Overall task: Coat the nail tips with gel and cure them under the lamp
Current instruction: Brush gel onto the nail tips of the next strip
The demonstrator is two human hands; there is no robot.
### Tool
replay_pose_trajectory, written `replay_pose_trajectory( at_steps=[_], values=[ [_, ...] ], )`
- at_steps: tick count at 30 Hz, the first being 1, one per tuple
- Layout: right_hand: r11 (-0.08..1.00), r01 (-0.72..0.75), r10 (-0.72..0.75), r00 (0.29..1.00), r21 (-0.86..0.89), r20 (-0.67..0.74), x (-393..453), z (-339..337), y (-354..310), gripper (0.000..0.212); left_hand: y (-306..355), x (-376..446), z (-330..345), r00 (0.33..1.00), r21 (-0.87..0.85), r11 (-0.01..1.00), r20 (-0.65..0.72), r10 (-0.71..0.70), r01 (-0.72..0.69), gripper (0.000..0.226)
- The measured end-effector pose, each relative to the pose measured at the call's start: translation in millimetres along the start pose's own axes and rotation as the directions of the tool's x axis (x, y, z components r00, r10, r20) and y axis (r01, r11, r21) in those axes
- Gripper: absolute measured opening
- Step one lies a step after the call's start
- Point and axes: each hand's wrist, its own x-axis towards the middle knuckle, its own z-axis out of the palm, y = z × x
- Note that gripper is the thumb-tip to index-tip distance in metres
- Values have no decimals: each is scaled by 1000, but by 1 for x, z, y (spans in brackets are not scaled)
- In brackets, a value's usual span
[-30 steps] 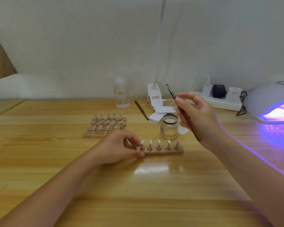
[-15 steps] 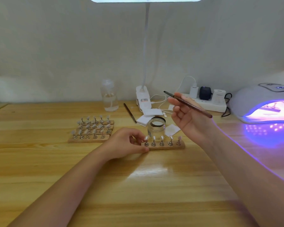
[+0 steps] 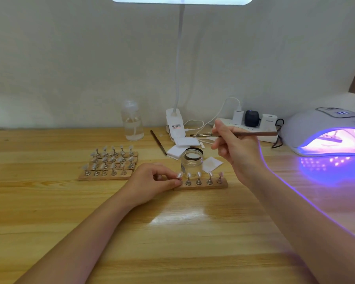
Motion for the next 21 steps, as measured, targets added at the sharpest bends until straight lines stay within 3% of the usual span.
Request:
replay_pose_trajectory(
  at_steps=[7, 14, 21],
  values=[
    [936, 106, -121, 992, -336, -23, 11, -3, 0, 30, -2, 0, 3, 999, 0, 1000, -39, 13, -13, 10],
    [707, 248, -111, 964, -663, 243, 25, 15, -1, 25, -4, 1, 4, 996, 19, 998, -67, 57, -56, 8],
    [502, 338, -87, 936, -796, 342, 36, 31, 4, 35, -6, -1, 4, 992, 35, 995, -85, 98, -96, 15]
  ],
)
